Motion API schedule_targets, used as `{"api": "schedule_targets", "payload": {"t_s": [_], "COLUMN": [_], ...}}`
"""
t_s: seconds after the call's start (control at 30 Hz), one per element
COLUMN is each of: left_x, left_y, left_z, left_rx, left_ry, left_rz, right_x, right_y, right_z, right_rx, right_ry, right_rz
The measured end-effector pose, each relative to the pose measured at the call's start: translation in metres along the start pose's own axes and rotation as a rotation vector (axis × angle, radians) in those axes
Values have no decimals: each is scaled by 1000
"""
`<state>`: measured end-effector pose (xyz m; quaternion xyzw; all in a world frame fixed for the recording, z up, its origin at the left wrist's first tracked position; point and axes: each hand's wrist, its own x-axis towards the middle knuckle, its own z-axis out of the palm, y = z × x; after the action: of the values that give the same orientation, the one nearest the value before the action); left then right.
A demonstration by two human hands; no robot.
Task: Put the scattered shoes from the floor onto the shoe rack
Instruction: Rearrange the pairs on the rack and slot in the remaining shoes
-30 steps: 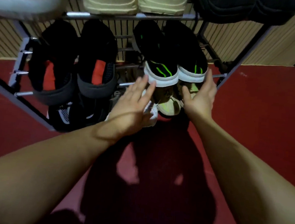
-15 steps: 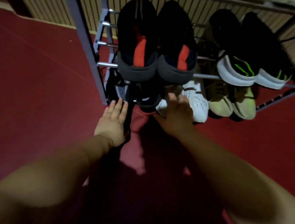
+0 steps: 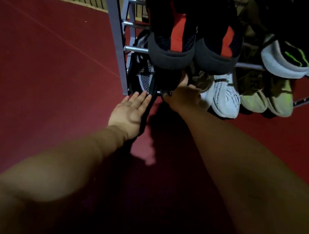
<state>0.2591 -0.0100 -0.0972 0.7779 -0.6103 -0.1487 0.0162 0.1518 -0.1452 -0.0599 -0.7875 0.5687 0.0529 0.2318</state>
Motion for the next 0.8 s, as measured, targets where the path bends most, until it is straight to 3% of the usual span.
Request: {"api": "schedule_targets", "payload": {"t_s": [0.2, 0.37, 0.57, 0.63, 0.8], "left_x": [0, -1, -1, -1, 1], "left_y": [7, 7, 11, 12, 7], "left_z": [-7, -11, -13, -15, -16], "left_rx": [-10, 26, -16, -37, -72], "left_ry": [-49, -76, -113, -132, -163], "left_rz": [-38, -25, -67, -77, -56], "right_x": [-16, -28, -46, -44, -31], "right_y": [5, 37, 51, 34, 6], "right_z": [-4, -7, -20, -13, 3], "right_rx": [251, 40, -69, -108, -316], "right_ry": [42, -29, 132, 101, 6], "right_rz": [-33, -66, -118, -158, -7]}}
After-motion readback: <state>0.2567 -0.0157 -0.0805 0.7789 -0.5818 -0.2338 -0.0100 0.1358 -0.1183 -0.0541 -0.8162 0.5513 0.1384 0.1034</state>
